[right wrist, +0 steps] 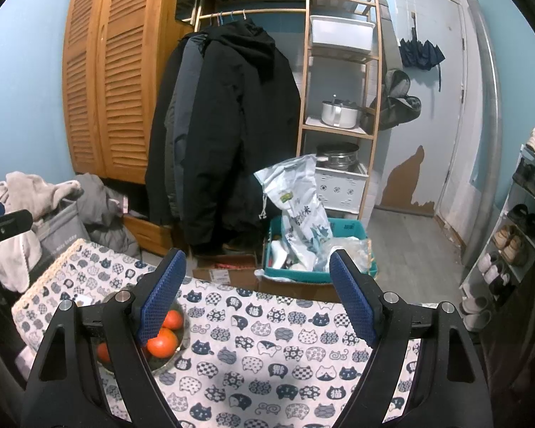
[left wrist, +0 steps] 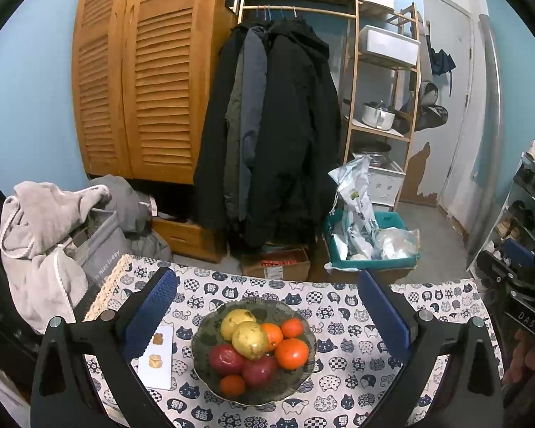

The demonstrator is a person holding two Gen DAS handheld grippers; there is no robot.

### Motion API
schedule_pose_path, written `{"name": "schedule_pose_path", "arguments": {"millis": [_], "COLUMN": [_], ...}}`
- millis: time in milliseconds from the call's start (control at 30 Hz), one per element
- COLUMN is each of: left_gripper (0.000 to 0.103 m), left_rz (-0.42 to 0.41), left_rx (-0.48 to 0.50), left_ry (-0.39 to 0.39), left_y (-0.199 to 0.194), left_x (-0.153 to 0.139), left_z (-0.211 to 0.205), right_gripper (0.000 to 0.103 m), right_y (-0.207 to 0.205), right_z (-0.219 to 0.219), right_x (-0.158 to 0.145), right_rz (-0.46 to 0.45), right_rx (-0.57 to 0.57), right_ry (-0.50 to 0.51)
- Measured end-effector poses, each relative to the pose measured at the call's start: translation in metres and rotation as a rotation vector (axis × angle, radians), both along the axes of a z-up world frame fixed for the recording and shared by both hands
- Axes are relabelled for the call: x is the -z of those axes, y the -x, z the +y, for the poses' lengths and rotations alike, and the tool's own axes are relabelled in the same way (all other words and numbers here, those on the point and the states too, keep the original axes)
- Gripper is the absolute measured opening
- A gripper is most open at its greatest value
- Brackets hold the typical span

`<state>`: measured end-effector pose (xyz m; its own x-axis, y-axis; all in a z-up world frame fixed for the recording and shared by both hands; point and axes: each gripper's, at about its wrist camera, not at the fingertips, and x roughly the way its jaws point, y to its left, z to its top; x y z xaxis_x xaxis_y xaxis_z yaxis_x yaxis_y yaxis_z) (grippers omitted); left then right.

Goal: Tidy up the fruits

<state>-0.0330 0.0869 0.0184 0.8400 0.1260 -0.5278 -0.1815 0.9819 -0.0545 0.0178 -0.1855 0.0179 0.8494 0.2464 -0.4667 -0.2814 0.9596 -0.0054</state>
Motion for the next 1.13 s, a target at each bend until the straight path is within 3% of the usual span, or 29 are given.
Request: {"name": "schedule_pose_path", "arguments": {"millis": [333, 1133], "left_gripper": [0.102, 0.102], "left_rz": [0.004, 0.006], "left_rx": [-0.016, -0.016], "left_ry": [-0.047, -0.055], "left_y": [0.003, 0.000], "left_x": [-0.002, -0.006], "left_z": [-0.008, -0.013], "right_gripper": [0.082, 0.082], "right_y": [0.000, 0.001], "right_z": [0.000, 0.002], "right_x": [0.000, -0.001], "right_rz": [-0.002, -0.001], "right_rx": [0.000, -0.004], "right_ry": [0.004, 0.006]}}
